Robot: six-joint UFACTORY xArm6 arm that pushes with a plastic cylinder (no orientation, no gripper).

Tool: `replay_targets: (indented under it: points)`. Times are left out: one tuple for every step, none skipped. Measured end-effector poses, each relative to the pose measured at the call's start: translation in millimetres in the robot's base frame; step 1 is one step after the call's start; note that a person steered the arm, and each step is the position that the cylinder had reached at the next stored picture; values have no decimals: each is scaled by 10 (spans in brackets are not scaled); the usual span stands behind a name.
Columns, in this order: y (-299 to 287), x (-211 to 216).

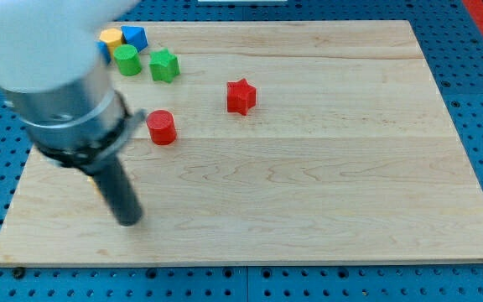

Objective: Move the red circle to the bottom middle of the board

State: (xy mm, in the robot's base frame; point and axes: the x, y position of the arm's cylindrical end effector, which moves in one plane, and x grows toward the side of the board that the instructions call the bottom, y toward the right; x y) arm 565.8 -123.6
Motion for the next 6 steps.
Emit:
replay_targets:
  points:
    - [205,-189]
    - [245,-644]
    - [-217,-937]
    - [-403,-1188]
    - [-353,-1293]
    - [-240,-1367]
